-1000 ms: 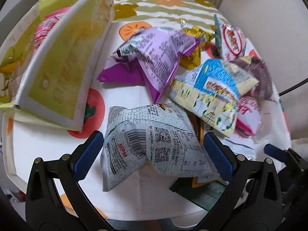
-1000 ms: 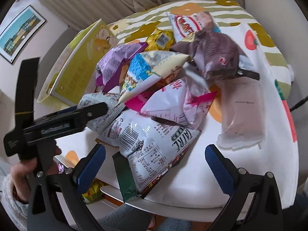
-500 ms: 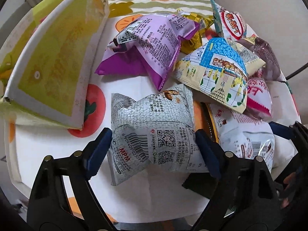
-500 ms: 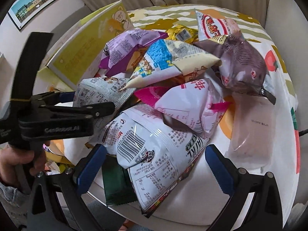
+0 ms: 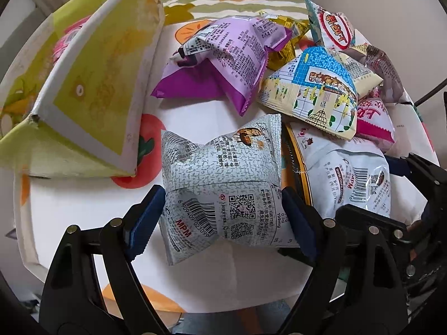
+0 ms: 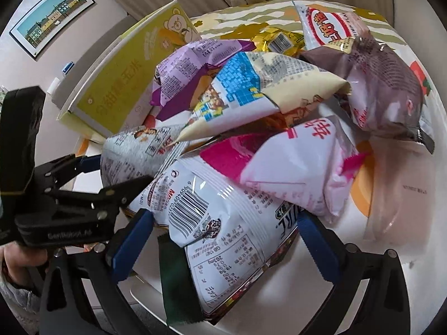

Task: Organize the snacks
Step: 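Grasp the silver snack bag with the left tool while the right tool grasps the white bag, then carry both bags into the yellow-green box and open both tools to release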

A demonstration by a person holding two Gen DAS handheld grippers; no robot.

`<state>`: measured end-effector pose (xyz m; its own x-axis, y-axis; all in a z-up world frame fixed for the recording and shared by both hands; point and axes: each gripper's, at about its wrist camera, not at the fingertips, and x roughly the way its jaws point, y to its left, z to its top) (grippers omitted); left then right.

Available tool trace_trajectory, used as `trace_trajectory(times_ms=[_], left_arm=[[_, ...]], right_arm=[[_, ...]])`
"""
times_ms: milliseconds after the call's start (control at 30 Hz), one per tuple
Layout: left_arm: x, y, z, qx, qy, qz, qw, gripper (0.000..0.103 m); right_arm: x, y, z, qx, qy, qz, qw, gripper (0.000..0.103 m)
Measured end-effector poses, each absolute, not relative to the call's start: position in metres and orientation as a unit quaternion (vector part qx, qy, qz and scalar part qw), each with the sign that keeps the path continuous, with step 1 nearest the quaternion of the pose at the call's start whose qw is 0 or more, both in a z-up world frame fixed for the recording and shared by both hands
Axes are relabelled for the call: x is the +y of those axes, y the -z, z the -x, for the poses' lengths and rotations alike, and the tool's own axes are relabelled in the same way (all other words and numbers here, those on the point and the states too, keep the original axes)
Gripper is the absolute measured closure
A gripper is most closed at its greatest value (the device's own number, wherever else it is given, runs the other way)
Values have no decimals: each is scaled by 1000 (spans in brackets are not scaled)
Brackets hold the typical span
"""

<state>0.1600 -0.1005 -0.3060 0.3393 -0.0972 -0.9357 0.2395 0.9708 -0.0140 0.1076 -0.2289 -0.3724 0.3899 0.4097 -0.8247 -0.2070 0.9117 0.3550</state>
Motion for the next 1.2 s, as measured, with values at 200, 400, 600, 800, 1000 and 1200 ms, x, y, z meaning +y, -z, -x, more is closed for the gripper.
trace_trajectory(times_ms=[200, 400, 600, 800, 1000, 1200], left_arm=[[-100, 305, -160, 563, 105, -68, 817, 22], [-97, 303, -155, 560, 100, -67, 819, 24], [-89, 296, -149, 560, 95, -60, 821, 25], [-80, 281, -137, 552, 89, -56, 827, 26], [-74, 260, -122, 538, 86, -53, 837, 26], [-62, 224, -108, 515, 84, -42, 852, 26]], right_arm=[[-220, 369, -99, 497, -198, -85, 841, 11], [-223, 367, -98, 491, -199, -94, 843, 43], [-226, 361, -94, 483, -198, -101, 847, 50], [-234, 354, -82, 478, -195, -121, 848, 53], [-236, 337, -64, 471, -201, -129, 849, 53], [-230, 309, -54, 454, -210, -132, 856, 53]])
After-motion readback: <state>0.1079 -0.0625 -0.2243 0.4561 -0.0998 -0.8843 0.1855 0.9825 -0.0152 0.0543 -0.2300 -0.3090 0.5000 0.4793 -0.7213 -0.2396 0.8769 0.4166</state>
